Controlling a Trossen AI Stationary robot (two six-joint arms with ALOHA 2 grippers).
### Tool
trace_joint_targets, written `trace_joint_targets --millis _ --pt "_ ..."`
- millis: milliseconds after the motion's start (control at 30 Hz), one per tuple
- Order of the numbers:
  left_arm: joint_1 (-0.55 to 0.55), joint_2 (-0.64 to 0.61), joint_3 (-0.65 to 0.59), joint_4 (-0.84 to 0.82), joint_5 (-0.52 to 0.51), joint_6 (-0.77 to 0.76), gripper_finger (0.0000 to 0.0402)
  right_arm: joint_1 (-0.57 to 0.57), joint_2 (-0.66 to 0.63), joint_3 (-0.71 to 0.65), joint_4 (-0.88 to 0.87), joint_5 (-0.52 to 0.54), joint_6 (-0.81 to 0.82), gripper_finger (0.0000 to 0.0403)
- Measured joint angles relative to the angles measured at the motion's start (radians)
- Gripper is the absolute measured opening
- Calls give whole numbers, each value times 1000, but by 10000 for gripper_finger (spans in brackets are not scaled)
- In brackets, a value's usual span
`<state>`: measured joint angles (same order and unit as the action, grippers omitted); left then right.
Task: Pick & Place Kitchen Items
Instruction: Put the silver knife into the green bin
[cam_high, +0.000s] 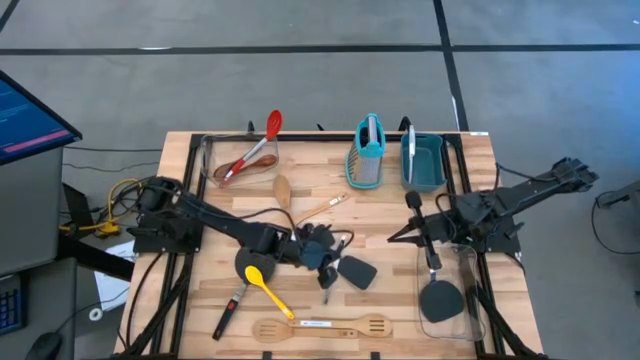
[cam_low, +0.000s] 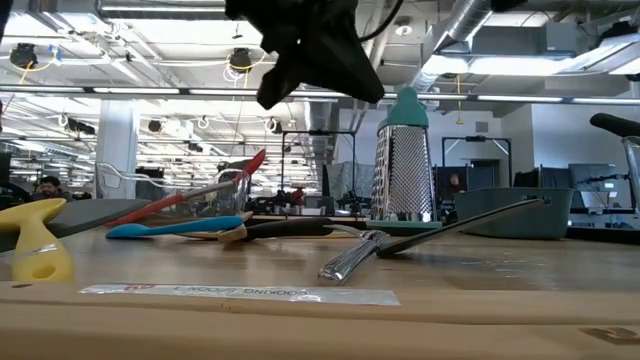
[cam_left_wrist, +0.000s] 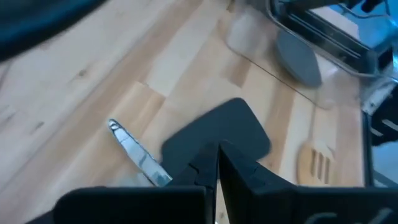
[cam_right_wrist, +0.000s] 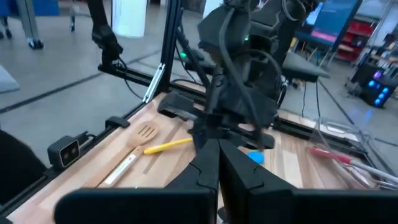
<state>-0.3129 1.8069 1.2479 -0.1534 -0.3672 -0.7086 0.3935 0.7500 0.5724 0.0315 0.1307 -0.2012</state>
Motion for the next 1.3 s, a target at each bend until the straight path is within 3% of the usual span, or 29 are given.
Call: trace_joint_targets --millis 367,567,800,1000,1300 --pt "24 23 135 -21 5 76 1 1 -84 -211 208 -1 -33 0" --pt "26 204 275 -104 76 53 1 6 -171 -235 212 0 -45 0" --pt "24 316 488 -453 111 -62 1 5 -211 -265 207 3 -28 0" --pt "24 318 491 -517 131 -190 1 5 -214 -266 185 5 -18 0" --pt "20 334 488 -527 139 -209 17 5 -200 -266 169 5 -6 0"
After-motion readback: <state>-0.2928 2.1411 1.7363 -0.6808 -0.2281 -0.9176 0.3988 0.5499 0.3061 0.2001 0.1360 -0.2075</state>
